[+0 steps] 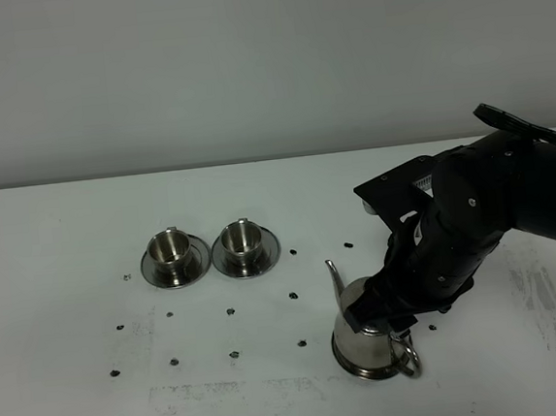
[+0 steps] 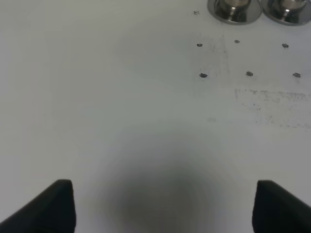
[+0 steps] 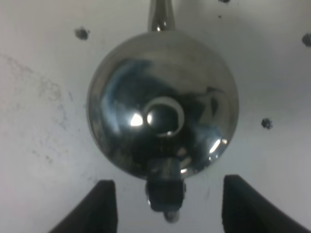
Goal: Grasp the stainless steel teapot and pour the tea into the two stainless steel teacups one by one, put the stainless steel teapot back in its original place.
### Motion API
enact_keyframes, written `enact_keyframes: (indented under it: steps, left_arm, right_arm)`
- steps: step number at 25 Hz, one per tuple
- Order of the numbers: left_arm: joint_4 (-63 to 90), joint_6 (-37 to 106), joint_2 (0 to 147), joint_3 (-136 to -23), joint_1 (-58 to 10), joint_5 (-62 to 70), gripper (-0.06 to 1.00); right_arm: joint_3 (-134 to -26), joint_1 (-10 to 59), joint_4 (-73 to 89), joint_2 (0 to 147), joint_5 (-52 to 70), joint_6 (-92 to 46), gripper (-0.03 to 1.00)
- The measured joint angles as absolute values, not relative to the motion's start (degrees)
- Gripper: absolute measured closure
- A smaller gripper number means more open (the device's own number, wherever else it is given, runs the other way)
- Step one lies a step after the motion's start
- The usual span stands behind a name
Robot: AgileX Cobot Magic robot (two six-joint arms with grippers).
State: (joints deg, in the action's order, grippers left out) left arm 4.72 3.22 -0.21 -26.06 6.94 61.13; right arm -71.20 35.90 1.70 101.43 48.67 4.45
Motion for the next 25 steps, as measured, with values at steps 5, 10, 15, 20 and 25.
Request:
enact_keyframes:
  steps: [5,10,15,20,25]
  left_arm:
    - [4.72,3.22,-0.21,-26.06,6.94,61.13,0.22]
    - [4.72,3.22,-0.21,-26.06,6.94,61.13,0.22]
    - [4.72,3.22,-0.21,-26.06,6.94,61.13,0.22]
    - [4.72,3.22,-0.21,-26.06,6.94,61.13,0.22]
    - [4.72,3.22,-0.21,-26.06,6.94,61.13,0.22]
  right_arm:
    - [-71.20,35.56,3.05,101.43,50.41,4.73,0.50]
    - [-71.20,35.57,4.14,101.49,50.76,4.51,0.45]
    - [-71.20,35.57,3.66,102.97,50.49,4.51,0.44]
    - [-71.20,35.37,2.23,104.71,49.99,4.43,0.44]
    - [-71.20,34.73,1.76,105.92,49.94,4.43,0.44]
